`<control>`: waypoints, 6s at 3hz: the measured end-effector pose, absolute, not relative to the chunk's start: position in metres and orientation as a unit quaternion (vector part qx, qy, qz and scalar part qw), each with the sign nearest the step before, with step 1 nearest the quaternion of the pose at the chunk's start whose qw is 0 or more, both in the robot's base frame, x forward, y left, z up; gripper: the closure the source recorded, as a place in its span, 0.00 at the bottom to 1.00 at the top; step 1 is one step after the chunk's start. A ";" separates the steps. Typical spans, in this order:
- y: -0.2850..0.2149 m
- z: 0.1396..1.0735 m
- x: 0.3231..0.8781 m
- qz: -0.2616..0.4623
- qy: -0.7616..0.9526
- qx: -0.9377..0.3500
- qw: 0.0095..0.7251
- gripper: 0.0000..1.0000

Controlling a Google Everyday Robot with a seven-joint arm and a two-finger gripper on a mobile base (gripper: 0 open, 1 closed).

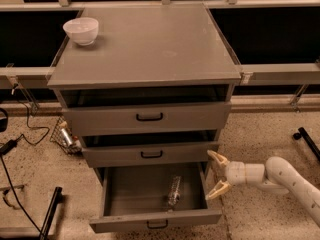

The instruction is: Pick water bottle from bottom drawer and place on counter

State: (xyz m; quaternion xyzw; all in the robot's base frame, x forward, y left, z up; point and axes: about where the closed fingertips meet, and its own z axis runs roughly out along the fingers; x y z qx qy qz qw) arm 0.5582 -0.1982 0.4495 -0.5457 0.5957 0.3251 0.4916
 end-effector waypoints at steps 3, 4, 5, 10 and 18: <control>-0.199 0.462 0.549 0.240 0.500 -0.575 0.602 0.00; -0.201 0.467 0.542 0.187 0.454 -0.598 0.633 0.00; -0.202 0.473 0.536 0.129 0.396 -0.625 0.660 0.00; -0.199 0.474 0.548 0.014 0.273 -0.695 0.665 0.00; -0.201 0.443 0.563 -0.139 0.125 -0.895 0.405 0.00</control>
Offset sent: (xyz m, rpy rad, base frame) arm -0.0077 -0.0080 0.0165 0.0578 -0.3488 -0.0341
